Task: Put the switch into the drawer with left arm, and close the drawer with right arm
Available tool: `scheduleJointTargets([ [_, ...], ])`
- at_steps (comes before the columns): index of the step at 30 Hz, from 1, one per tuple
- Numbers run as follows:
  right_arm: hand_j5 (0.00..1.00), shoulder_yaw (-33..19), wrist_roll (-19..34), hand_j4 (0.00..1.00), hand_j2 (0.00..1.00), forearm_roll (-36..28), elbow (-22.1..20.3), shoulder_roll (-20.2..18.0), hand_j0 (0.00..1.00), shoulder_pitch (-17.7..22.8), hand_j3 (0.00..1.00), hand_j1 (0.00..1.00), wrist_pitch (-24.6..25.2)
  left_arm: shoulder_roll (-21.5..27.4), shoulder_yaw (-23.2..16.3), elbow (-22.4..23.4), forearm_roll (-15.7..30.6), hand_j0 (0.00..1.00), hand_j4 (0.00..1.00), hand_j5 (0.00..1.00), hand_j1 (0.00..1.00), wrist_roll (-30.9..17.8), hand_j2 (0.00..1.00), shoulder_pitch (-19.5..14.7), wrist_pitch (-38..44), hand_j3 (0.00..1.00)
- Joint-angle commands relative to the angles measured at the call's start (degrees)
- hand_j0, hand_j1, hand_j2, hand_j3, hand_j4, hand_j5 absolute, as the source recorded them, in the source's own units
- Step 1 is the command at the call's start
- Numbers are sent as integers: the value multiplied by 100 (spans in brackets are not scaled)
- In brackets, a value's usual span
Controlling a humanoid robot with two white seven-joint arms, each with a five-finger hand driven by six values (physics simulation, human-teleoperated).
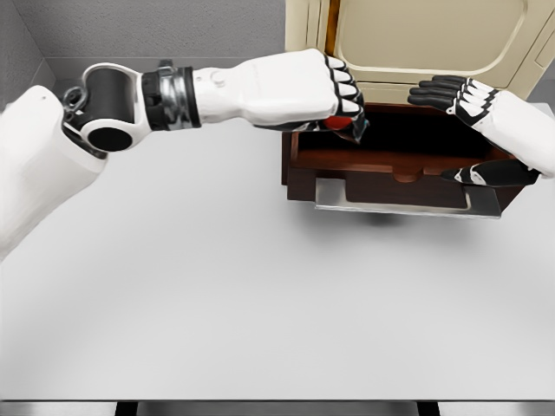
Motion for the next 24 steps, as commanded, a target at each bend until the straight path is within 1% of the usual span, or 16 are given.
scheduleJointTargets([
  [1, 100, -7, -3, 100, 100, -34, -1, -1, 100, 0, 100, 100, -7, -79, 6, 4, 32, 53, 53, 53, 53, -14, 53, 0, 11, 53],
  [5, 100, -7, -3, 100, 100, -34, -1, 8, 100, 0, 100, 100, -7, -273, -2, 110, 32, 54, 54, 54, 54, -85, 54, -35, 11, 54],
  [8, 100, -7, -3, 100, 100, -34, -1, 8, 100, 26, 100, 100, -7, -325, -20, 188, 32, 55, 55, 55, 55, -93, 55, -70, 11, 55],
  [11, 100, -7, -3, 100, 100, -34, -1, 8, 100, 26, 100, 100, -7, -334, -20, 206, 32, 58, 58, 58, 58, -102, 58, -79, 11, 58],
  [12, 100, -7, -3, 100, 100, -34, -1, 8, 100, 26, 100, 100, -7, -343, -11, 206, 41, 66, 66, 66, 66, -93, 66, -88, 11, 66],
  [13, 100, -7, -3, 100, 100, -34, -1, 8, 100, 26, 100, 100, -7, -343, -11, 206, 41, 81, 81, 81, 81, -93, 81, -88, 11, 81],
  [14, 100, -7, -3, 100, 100, -34, -1, 8, 100, 26, 100, 100, -7, -343, -3, 206, 41, 93, 93, 93, 93, -93, 93, -88, 11, 93],
  [15, 100, -7, -3, 100, 100, -34, -1, 8, 100, 26, 100, 100, -7, -343, 6, 206, 41, 100, 100, 100, 100, -85, 100, -123, 11, 100],
  [24, 100, -7, -12, 100, 100, -34, -1, 8, 100, 26, 100, 100, -7, -273, 33, 206, 76, 100, 100, 100, 100, -85, 100, -132, 11, 100],
])
